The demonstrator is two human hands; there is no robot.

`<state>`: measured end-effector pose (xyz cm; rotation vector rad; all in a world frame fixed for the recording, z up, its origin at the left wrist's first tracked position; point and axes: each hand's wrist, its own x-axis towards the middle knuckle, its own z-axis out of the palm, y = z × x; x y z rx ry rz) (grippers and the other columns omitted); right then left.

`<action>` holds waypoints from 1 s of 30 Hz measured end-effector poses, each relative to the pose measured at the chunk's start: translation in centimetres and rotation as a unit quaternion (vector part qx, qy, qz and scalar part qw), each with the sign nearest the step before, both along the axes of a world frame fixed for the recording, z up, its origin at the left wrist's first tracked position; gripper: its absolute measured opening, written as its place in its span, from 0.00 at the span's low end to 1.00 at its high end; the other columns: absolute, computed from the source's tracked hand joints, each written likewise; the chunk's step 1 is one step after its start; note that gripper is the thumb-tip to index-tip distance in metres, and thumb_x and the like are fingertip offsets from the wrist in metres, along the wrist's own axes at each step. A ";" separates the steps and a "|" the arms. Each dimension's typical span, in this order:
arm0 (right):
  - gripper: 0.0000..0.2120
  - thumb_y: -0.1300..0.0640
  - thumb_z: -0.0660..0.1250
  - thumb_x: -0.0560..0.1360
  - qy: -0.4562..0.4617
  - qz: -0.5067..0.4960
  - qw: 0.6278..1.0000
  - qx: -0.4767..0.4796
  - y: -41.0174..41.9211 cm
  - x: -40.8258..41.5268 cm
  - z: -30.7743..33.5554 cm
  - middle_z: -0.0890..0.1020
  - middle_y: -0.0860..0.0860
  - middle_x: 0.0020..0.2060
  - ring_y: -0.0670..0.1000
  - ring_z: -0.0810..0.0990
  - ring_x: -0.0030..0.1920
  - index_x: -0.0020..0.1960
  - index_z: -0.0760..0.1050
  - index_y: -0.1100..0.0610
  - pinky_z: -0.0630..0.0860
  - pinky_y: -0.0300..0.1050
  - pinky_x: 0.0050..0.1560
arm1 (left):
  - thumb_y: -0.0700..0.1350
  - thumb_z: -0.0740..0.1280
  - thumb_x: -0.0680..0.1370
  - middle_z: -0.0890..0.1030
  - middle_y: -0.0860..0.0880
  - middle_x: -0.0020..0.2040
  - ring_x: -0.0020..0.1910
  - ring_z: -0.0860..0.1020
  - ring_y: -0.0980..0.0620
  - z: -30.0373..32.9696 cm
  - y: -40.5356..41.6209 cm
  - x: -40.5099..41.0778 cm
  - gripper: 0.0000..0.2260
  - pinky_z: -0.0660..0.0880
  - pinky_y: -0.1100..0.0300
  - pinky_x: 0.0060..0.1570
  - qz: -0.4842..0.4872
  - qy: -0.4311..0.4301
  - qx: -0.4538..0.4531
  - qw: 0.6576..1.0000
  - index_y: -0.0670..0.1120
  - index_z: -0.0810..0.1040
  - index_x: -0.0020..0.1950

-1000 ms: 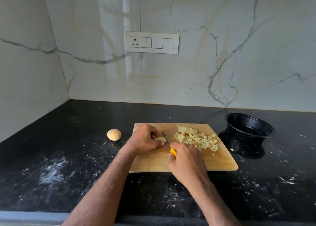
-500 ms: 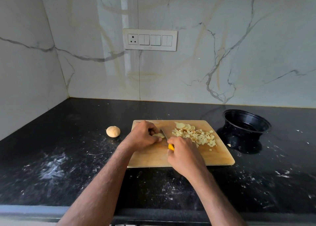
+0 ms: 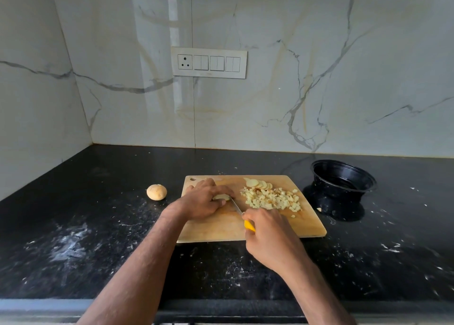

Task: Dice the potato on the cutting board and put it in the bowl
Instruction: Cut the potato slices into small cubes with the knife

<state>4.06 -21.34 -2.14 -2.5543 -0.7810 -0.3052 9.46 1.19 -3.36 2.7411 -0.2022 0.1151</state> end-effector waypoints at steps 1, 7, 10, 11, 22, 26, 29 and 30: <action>0.08 0.61 0.66 0.76 0.007 -0.003 1.000 -0.005 -0.5 0.0 0.1 0.82 0.46 0.40 0.48 0.80 0.41 0.49 0.81 0.51 0.72 0.36 0.30 | 0.53 0.61 0.84 0.66 0.55 0.51 0.59 0.65 0.53 0.0 0.0 0.0 0.14 0.62 0.41 0.70 -0.001 -0.002 -0.002 1.000 0.68 0.73 0.67; 0.05 0.59 0.71 0.74 0.005 -0.046 0.996 0.074 -1.5 0.5 1.2 0.72 0.41 0.24 0.41 0.74 0.27 0.45 0.83 0.50 0.67 0.33 0.24 | 0.50 0.63 0.82 0.72 0.56 0.63 0.65 0.67 0.53 -0.1 0.1 -0.3 0.16 0.62 0.45 0.70 -0.015 -0.018 -0.043 0.999 0.65 0.72 0.68; 0.07 0.57 0.71 0.76 -0.007 -0.046 0.994 0.098 0.2 0.5 0.6 0.78 0.40 0.34 0.40 0.77 0.34 0.53 0.84 0.51 0.74 0.33 0.29 | 0.49 0.69 0.79 0.76 0.55 0.60 0.58 0.74 0.53 -0.1 0.1 -0.3 0.21 0.73 0.54 0.60 0.003 -0.041 -0.095 0.995 0.62 0.70 0.70; 0.08 0.57 0.70 0.77 -0.011 -0.045 0.994 0.096 0.9 0.5 0.4 0.81 0.42 0.37 0.42 0.78 0.37 0.54 0.83 0.52 0.77 0.34 0.34 | 0.49 0.71 0.77 0.77 0.54 0.53 0.51 0.76 0.53 -0.1 0.2 -0.3 0.22 0.76 0.56 0.53 0.011 -0.051 -0.115 0.992 0.60 0.71 0.69; 0.15 0.55 0.70 0.76 -0.041 -0.066 0.994 0.073 3.7 1.9 -1.6 0.86 0.45 0.50 0.43 0.79 0.43 0.62 0.81 0.51 0.61 0.22 0.30 | 0.47 0.78 0.72 0.79 0.51 0.42 0.41 0.77 0.54 0.1 0.9 -0.2 0.21 0.72 0.68 0.42 0.039 -0.099 -0.159 0.982 0.56 0.77 0.63; 0.15 0.55 0.70 0.77 -0.038 -0.058 0.996 0.059 3.7 1.9 -1.5 0.86 0.45 0.52 0.45 0.82 0.45 0.63 0.81 0.51 0.68 0.26 0.38 | 0.46 0.78 0.72 0.80 0.51 0.43 0.42 0.78 0.53 0.3 0.8 -0.3 0.21 0.74 0.68 0.43 0.045 -0.090 -0.156 0.983 0.54 0.78 0.63; 0.14 0.56 0.71 0.76 -0.022 -0.046 0.997 0.056 3.8 2.4 -1.1 0.86 0.45 0.50 0.41 0.74 0.36 0.62 0.81 0.51 0.63 0.25 0.27 | 0.45 0.77 0.74 0.79 0.51 0.43 0.42 0.78 0.53 0.6 0.6 -0.4 0.18 0.76 0.64 0.44 0.036 -0.082 -0.138 0.986 0.54 0.79 0.62; 0.14 0.57 0.70 0.76 -0.016 -0.045 0.997 0.055 3.9 2.7 -0.9 0.85 0.46 0.49 0.41 0.73 0.35 0.62 0.81 0.51 0.61 0.26 0.26 | 0.44 0.76 0.74 0.79 0.50 0.42 0.42 0.78 0.53 0.6 0.5 -0.4 0.17 0.77 0.62 0.45 0.032 -0.080 -0.129 0.988 0.54 0.79 0.62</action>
